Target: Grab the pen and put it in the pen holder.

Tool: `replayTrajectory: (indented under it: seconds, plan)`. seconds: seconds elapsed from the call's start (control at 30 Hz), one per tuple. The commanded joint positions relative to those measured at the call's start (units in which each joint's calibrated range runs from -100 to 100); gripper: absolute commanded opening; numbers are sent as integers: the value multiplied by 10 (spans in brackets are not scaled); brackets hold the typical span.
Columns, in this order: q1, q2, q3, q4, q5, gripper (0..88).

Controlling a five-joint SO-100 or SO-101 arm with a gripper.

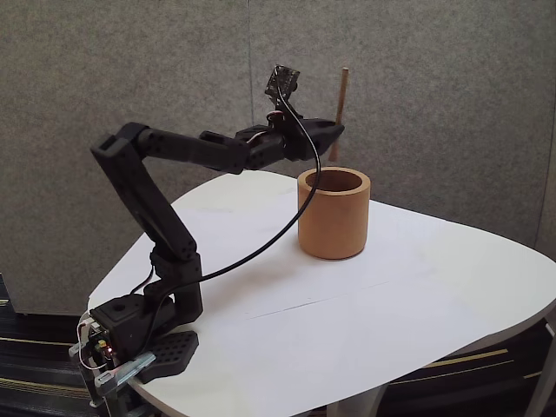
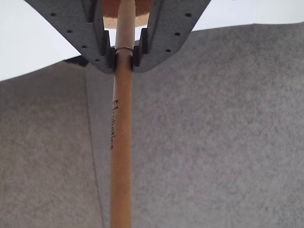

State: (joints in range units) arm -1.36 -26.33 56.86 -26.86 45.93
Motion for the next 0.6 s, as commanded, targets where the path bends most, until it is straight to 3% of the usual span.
replayTrajectory:
  seconds: [0.0, 0.57]
  plan:
    - [-2, 24, -17, -10, 1, 7]
    - [-8, 121, -77, -21, 0, 7]
